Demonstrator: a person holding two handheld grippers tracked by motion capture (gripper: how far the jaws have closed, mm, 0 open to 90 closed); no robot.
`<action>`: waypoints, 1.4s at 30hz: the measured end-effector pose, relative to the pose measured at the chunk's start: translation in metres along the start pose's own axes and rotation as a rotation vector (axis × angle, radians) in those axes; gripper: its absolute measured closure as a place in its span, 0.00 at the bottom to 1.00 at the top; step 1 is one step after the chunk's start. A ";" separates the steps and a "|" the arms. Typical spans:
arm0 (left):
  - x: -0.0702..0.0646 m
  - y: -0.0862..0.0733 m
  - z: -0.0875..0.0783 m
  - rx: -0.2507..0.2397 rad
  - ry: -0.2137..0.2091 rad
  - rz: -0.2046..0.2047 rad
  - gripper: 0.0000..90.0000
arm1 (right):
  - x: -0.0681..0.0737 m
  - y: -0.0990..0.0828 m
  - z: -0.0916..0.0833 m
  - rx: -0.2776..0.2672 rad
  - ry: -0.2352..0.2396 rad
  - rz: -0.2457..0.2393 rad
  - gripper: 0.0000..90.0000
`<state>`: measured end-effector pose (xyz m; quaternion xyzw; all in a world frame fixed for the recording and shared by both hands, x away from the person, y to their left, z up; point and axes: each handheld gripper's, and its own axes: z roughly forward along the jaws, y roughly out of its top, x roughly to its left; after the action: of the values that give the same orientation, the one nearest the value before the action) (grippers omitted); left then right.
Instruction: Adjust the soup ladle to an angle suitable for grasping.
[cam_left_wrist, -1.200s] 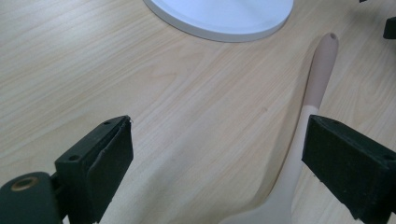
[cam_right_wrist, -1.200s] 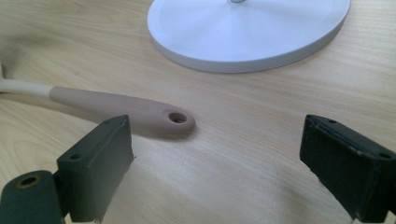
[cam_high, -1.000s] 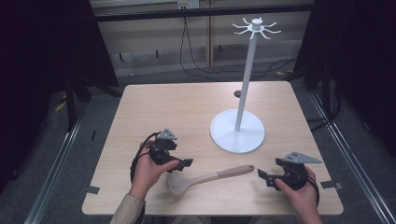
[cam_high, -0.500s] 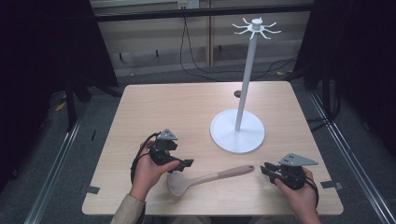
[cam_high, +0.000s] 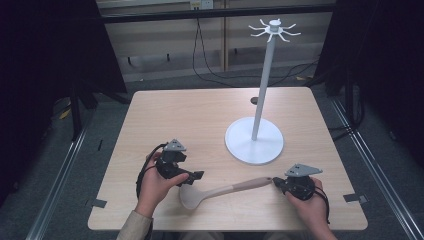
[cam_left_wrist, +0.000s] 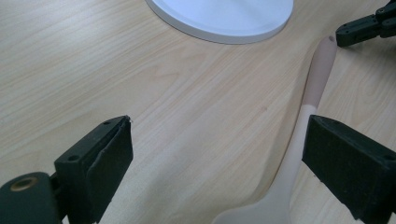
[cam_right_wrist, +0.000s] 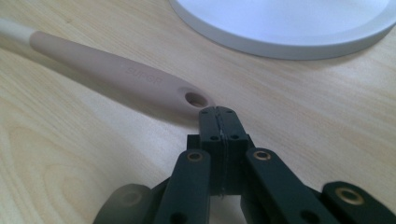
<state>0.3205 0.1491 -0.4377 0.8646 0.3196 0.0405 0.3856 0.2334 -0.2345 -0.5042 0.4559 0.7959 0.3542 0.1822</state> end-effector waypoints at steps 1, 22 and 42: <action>0.000 0.000 0.000 0.000 0.000 0.000 0.10 | 0.000 0.000 0.000 0.000 0.000 0.000 1.00; -0.003 0.000 -0.004 -0.005 0.007 0.007 0.09 | 0.005 0.007 0.009 -0.009 0.045 0.002 1.00; -0.012 -0.003 -0.003 0.018 0.007 0.024 0.09 | 0.013 0.022 0.026 -0.019 0.070 -0.038 1.00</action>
<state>0.3084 0.1459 -0.4357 0.8716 0.3110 0.0454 0.3762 0.2556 -0.2052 -0.5059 0.4265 0.8069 0.3739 0.1651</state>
